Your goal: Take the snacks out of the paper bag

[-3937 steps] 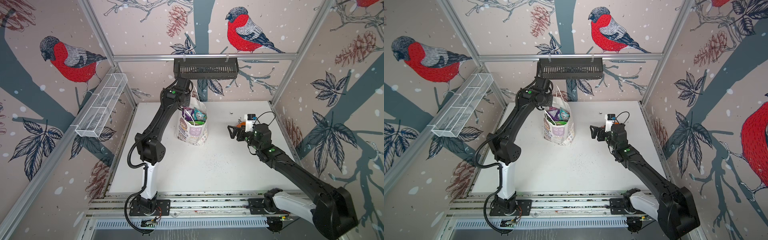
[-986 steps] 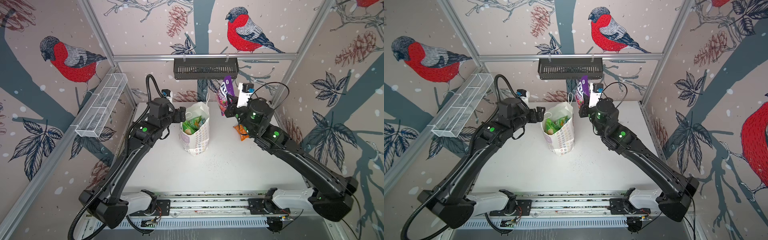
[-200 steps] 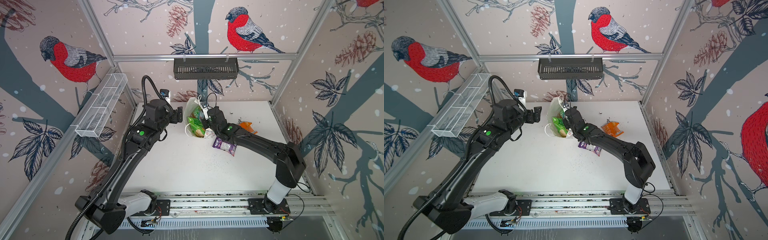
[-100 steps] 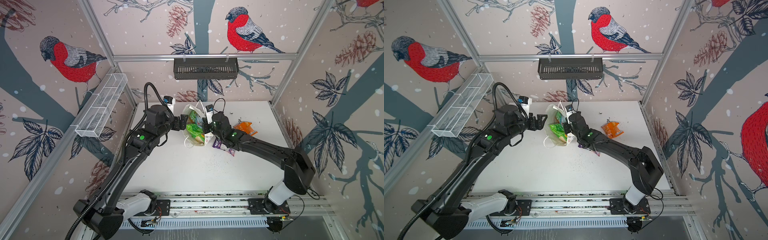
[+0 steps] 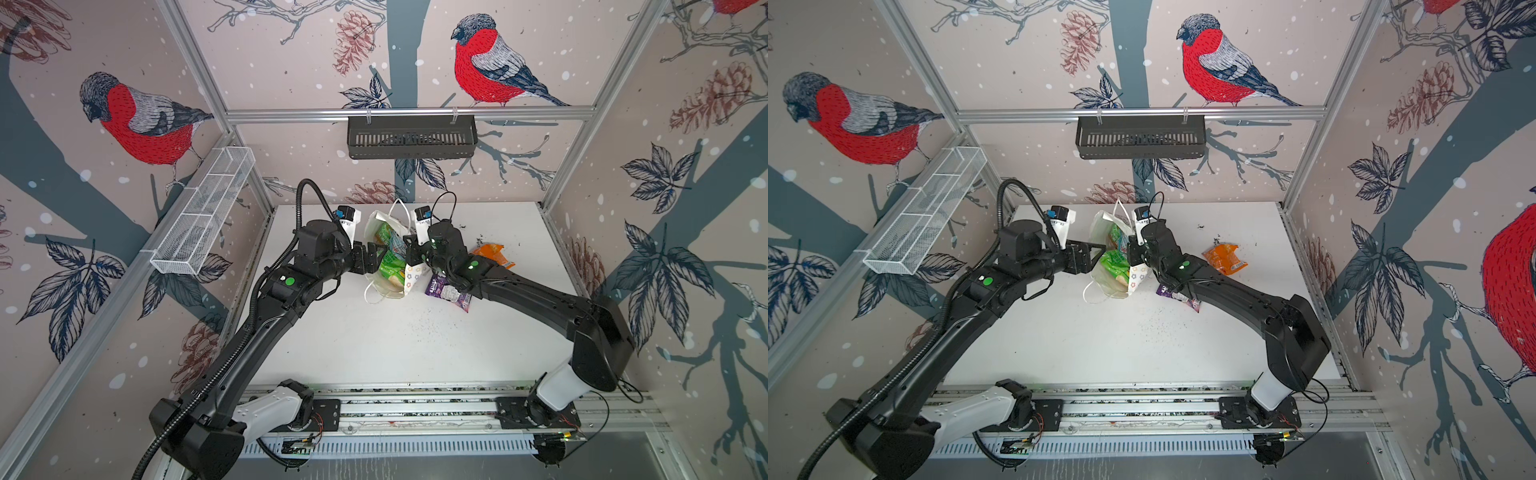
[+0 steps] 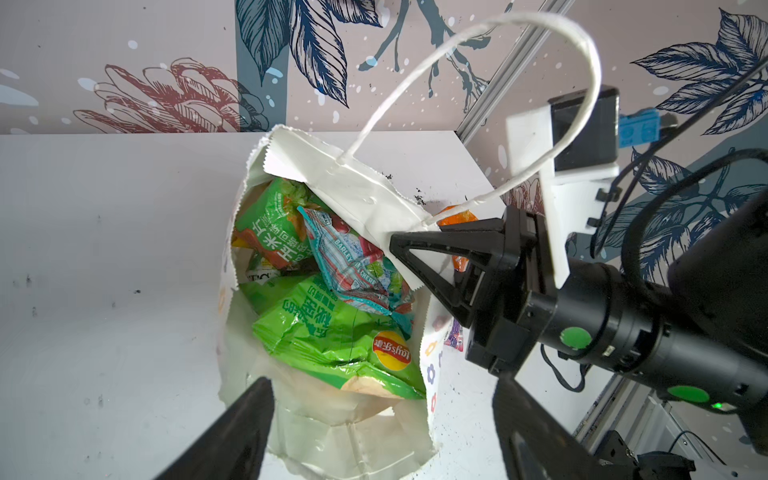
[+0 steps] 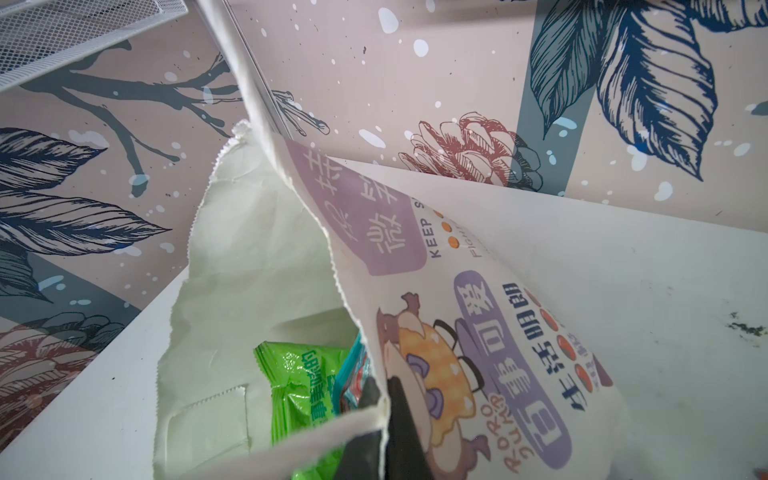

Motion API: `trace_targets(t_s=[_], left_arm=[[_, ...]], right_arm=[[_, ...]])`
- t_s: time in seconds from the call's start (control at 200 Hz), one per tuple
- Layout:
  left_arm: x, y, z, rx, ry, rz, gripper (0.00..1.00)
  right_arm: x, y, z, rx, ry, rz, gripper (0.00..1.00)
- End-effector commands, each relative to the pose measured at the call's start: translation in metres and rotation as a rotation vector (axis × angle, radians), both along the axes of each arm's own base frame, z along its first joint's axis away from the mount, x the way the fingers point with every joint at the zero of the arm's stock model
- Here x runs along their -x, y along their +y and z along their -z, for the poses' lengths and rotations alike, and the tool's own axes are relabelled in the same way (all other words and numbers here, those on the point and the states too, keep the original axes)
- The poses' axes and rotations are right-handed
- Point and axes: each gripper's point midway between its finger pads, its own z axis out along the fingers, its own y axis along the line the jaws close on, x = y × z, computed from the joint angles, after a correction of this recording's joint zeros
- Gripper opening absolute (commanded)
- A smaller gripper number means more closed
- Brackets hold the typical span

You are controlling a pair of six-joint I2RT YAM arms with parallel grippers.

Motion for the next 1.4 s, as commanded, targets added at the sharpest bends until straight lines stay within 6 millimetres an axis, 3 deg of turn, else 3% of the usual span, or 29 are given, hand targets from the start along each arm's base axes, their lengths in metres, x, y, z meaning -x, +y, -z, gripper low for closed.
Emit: trace_targets(t_s=[0.0,0.295,0.871,1.111,1.396], left_arm=[[0.004,-0.013,-0.003,0.061,0.014,0.059,0.82],[-0.004,-0.018,0.019,0.09,0.081,0.031,0.76],[-0.038,-0.046,0.056,0.041,0.09,-0.012,0.76],[-0.046,-0.037,0.077,0.004,0.127,-0.089,0.72],[-0.055,-0.045,0.089,0.042,0.153,-0.098,0.63]], right_arm=[[0.001,0.003,-0.013,-0.058,0.002,-0.017,0.0],[0.006,0.005,-0.019,-0.107,0.007,-0.046,0.0],[0.014,0.006,-0.029,-0.17,0.012,-0.075,0.0],[0.014,0.007,-0.033,-0.192,0.017,-0.078,0.0],[0.016,0.008,-0.033,-0.207,0.021,-0.087,0.0]])
